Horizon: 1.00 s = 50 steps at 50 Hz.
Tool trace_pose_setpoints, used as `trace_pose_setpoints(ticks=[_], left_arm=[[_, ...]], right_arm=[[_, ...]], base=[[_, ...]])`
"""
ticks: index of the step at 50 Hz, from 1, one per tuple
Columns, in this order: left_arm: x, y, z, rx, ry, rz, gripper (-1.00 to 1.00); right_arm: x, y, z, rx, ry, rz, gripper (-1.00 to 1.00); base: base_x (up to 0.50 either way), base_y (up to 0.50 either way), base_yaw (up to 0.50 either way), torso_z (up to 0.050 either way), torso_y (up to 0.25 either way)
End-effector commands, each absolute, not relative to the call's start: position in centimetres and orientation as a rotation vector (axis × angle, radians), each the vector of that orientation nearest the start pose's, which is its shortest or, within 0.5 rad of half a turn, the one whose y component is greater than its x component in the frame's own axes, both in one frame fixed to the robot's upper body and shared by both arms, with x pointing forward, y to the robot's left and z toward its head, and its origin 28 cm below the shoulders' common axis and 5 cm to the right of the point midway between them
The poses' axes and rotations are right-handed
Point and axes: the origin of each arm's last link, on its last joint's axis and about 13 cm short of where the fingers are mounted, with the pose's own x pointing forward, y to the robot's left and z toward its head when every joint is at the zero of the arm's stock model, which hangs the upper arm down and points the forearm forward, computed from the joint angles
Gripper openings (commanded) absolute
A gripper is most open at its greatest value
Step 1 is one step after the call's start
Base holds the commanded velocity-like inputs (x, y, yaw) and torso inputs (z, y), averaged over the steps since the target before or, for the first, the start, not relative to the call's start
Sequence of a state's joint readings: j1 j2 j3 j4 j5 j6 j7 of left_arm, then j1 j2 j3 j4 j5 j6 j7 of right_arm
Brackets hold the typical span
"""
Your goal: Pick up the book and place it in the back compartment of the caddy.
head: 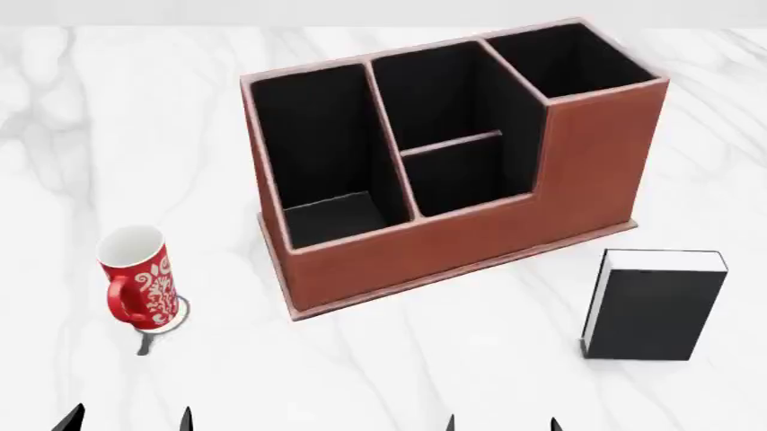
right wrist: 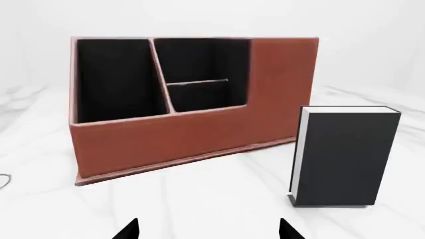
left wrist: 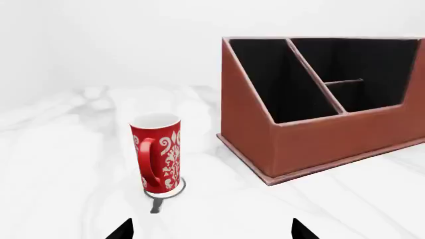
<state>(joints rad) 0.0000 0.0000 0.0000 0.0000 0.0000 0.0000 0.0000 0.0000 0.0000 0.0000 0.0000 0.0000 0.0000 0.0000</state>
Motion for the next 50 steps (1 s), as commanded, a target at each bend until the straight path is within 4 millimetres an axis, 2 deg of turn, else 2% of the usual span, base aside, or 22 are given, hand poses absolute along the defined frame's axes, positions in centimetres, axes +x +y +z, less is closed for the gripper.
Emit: trace_pose_setpoints(ticks=[1, 7, 13, 16, 22, 34, 37, 50], left_arm=[[21.0, 20.7, 1.4, -0.001, 0.000, 0.007, 1.00], [21.1, 20.7, 1.5, 0.011, -0.010, 0.023, 1.00], [20.8, 20.7, 1.9, 0.027, -0.062, 0.005, 1.00], [20.5, 20.6, 2.5, 0.050, -0.138, 0.019, 1.00], [19.7, 20.6, 3.4, 0.050, -0.182, 0.034, 1.00], [16.5, 20.3, 6.8, 0.061, -0.358, 0.034, 1.00], [16.0, 20.3, 7.1, 0.058, -0.364, 0.011, 1.00], [14.5, 20.5, 8.2, 0.078, -0.510, 0.041, 1.00]], right_arm=[[21.0, -9.6, 1.4, 0.010, -0.007, 0.004, 1.00], [21.2, -9.5, 1.2, 0.019, -0.008, 0.009, 1.00], [20.9, -9.6, 1.8, 0.013, -0.053, -0.010, 1.00], [20.3, -9.6, 2.7, 0.015, -0.125, -0.015, 1.00], [18.9, -9.4, 4.1, 0.015, -0.195, -0.010, 1.00], [15.5, -10.2, 7.9, 0.045, -0.373, -0.032, 1.00], [14.9, -10.5, 8.5, 0.048, -0.406, -0.040, 1.00], [14.0, -11.2, 9.5, 0.059, -0.492, -0.078, 1.00]], base=[[0.00, 0.00, 0.00, 0.000, 0.000], [0.00, 0.00, 0.00, 0.000, 0.000], [0.00, 0.00, 0.00, 0.000, 0.000], [0.00, 0.00, 0.00, 0.000, 0.000], [0.00, 0.00, 0.00, 0.000, 0.000], [0.00, 0.00, 0.00, 0.000, 0.000], [0.00, 0.00, 0.00, 0.000, 0.000], [0.00, 0.00, 0.00, 0.000, 0.000]])
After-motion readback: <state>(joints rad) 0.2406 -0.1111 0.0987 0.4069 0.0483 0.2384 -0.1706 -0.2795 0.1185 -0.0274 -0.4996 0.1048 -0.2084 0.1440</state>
